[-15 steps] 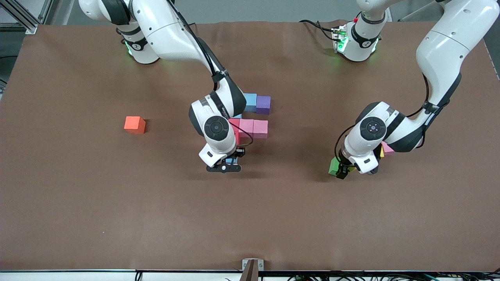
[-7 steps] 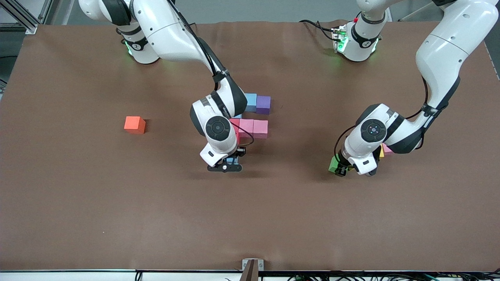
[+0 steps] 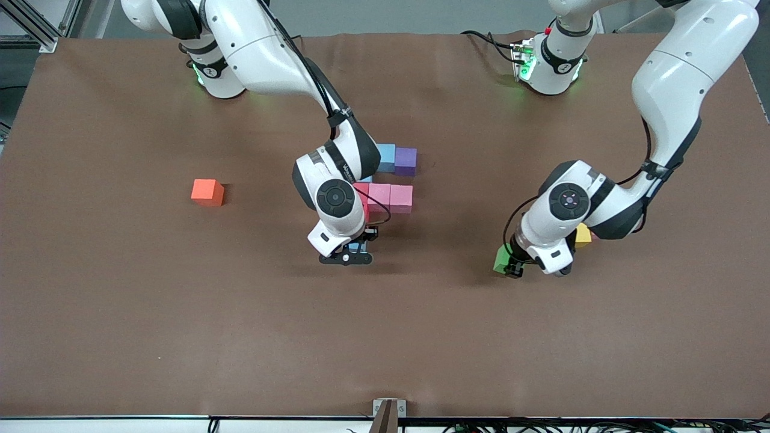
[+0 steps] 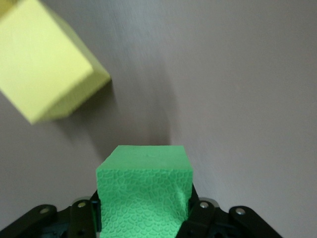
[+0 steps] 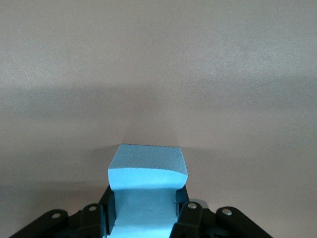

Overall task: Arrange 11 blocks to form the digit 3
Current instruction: 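Grasp the green cube with the left gripper while the right gripper carries blue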

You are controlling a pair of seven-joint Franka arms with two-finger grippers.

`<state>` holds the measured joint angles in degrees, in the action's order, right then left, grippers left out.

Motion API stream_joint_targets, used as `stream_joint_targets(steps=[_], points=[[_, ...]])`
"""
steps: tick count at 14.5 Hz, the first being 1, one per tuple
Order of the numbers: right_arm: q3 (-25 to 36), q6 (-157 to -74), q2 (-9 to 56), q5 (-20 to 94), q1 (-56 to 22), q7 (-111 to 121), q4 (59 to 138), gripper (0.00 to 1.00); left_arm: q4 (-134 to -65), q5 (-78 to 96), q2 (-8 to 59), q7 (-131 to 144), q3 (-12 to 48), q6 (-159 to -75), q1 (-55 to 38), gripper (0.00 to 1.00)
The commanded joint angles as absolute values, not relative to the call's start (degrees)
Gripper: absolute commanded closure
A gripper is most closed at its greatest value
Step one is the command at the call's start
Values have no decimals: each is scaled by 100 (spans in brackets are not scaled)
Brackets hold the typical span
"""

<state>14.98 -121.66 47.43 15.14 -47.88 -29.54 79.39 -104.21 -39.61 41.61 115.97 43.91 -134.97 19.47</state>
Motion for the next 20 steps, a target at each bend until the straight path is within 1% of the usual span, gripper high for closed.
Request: stream_joint_targets(steps=[1,5,10,15,18,19,20], points=[[1459,-12103,4764,1450,-4720,-2980,7893,99,-10021,-3876,4324,12013,4167,-13377,1417,59],[1459,-12111,4764,1441,-4702,-2988,7893,99,-9572,-3815,4543,12558,3745,-13377,599,59],[1459,-12103,4764,1441,-4720,-3006,7954,99,-9317,-3349,4588,12612,3165,-13386,-280,59],[1459,-12111,4755,1441,-4755,-3032,7963,99,-9237,-3322,4570,12771,3085,-13386,-413,59],[1459,-12111,4755,1450,-4772,-3076,7963,96,-9229,-3313,4535,12771,3085,-13386,-404,59],[1459,-12103,4755,1459,-4772,-3094,7963,89,-9229,-3313,4535,12779,3085,-13386,-404,59],[1459,-12103,4755,1450,-4772,-3111,7963,44,-9229,-3313,4535,12779,3085,-13377,-404,59]])
